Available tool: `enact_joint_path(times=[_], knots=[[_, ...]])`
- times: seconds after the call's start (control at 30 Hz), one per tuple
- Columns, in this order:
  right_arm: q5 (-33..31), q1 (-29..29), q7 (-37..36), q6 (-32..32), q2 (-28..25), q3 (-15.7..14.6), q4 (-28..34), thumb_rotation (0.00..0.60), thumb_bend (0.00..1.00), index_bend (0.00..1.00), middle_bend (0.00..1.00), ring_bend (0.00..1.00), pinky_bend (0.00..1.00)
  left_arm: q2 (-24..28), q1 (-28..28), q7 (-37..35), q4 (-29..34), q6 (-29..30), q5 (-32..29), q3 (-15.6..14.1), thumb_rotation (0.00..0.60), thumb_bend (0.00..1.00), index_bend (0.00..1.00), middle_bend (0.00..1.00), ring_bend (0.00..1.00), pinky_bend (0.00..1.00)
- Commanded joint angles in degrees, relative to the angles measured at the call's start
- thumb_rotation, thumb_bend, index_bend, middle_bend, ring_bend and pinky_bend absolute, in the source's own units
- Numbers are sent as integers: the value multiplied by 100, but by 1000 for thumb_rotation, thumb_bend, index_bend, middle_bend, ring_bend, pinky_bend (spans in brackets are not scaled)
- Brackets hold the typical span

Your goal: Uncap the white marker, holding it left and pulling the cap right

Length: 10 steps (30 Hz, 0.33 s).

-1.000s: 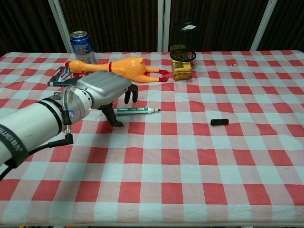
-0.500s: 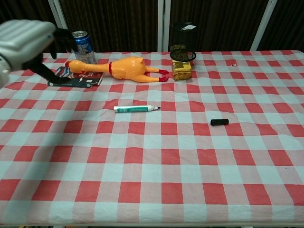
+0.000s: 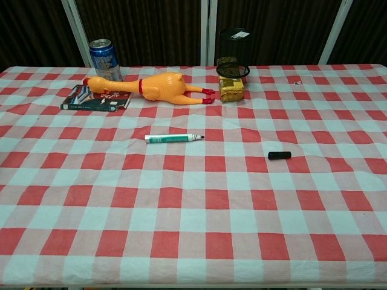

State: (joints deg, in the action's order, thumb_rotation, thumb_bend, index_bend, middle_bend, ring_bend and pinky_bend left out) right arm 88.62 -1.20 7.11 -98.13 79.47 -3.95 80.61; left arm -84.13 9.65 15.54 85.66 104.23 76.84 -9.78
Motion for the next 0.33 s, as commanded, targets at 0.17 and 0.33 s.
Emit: enact_joint_path(times=[0.17,0.33], knots=[[-72,165,-331,203,55,23,-407,600,219,52,64,0,0,243,-360,-88,56,-44,187,41,600,220,301,238,193,187],[-39,115,-112,393,39,81,-265,600,219,52,67,0,0,312,-421,-225,31,-349,194,183,600,220,301,239,193,187]])
